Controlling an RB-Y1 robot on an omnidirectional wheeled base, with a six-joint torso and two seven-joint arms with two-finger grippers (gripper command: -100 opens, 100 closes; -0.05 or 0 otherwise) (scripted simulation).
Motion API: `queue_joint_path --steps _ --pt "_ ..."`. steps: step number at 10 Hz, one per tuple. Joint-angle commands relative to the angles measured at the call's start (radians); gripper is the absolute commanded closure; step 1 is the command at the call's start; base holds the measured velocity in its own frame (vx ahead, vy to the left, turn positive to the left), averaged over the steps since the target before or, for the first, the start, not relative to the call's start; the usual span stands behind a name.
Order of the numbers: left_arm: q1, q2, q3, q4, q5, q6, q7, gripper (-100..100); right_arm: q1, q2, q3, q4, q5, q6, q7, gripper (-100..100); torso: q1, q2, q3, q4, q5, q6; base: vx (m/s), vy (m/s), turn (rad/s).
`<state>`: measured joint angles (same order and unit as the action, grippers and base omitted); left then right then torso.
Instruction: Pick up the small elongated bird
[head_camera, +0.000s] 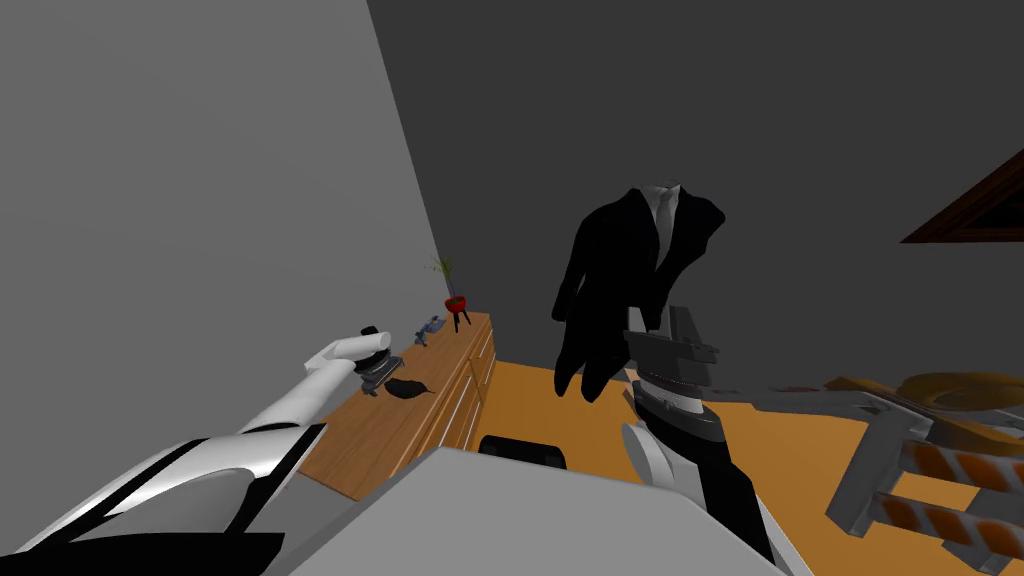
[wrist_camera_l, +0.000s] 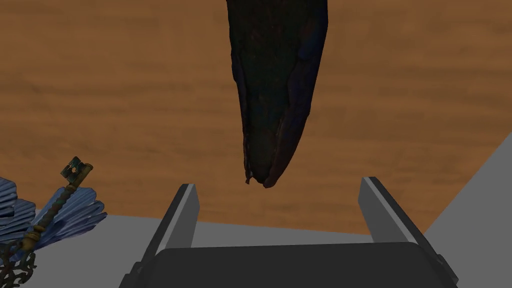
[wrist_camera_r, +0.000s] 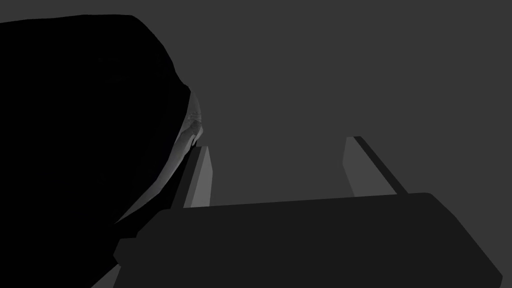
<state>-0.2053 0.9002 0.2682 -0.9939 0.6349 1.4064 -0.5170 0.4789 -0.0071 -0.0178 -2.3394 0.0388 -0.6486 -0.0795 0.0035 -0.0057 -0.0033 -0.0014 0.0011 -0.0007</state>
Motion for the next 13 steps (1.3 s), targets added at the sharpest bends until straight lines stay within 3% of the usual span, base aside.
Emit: queue_joint_path --steps 1,5,6,9,10,11,12,13 --pt "-0.011 -0.003 0.003 0.03 0.007 0.032 -0.011 -100 0.0 0.0 0.0 0.0 0.0 0.0 0.0 0 0.0 0.0 0.0 0.0 0.0 0.0 0.054 0.056 -0.06" --pt "-0.032 -0.036 0.014 0.122 0.043 0.115 -0.049 -100 0.0 0.0 0.0 0.0 0.0 0.0 0.0 0 -0.001 0.004 0.002 0.001 0.0 -0.001 0.026 0.053 -0.069" --pt "-0.032 -0.036 0.014 0.119 0.043 0.115 -0.049 -100 0.0 0.0 0.0 0.0 0.0 0.0 0.0 0 0.0 0.003 0.002 0.001 0.0 -0.001 0.027 0.052 -0.035" --pt "-0.027 -0.09 0.012 0.187 0.068 0.16 -0.071 -100 0.0 0.0 0.0 0.0 0.0 0.0 0.0 0 -0.001 0.004 0.002 0.001 0.0 -0.001 0.024 0.054 -0.071" --pt "-0.032 -0.078 0.012 0.186 0.063 0.146 -0.071 -100 0.0 0.0 0.0 0.0 0.0 0.0 0.0 0 0.0 0.003 0.002 0.001 0.0 -0.001 0.016 0.027 -0.016" --pt "-0.033 -0.079 0.011 0.191 0.063 0.148 -0.074 0 0.0 0.0 0.0 0.0 0.0 0.0 0.0 0 -0.002 0.004 0.002 0.001 0.0 -0.001 0.003 0.005 0.002" --pt "-0.003 -0.108 0.028 0.14 0.041 0.159 -0.089 -100 0.0 0.0 0.0 0.0 0.0 0.0 0.0 0 -0.004 0.005 0.003 0.001 -0.001 -0.001 0.074 0.018 0.208" --pt "0.012 -0.123 0.036 0.108 0.03 0.164 -0.097 -100 0.0 0.0 0.0 0.0 0.0 0.0 0.0 0 -0.003 0.002 0.001 0.001 -0.001 -0.002 0.14 -0.005 0.265"
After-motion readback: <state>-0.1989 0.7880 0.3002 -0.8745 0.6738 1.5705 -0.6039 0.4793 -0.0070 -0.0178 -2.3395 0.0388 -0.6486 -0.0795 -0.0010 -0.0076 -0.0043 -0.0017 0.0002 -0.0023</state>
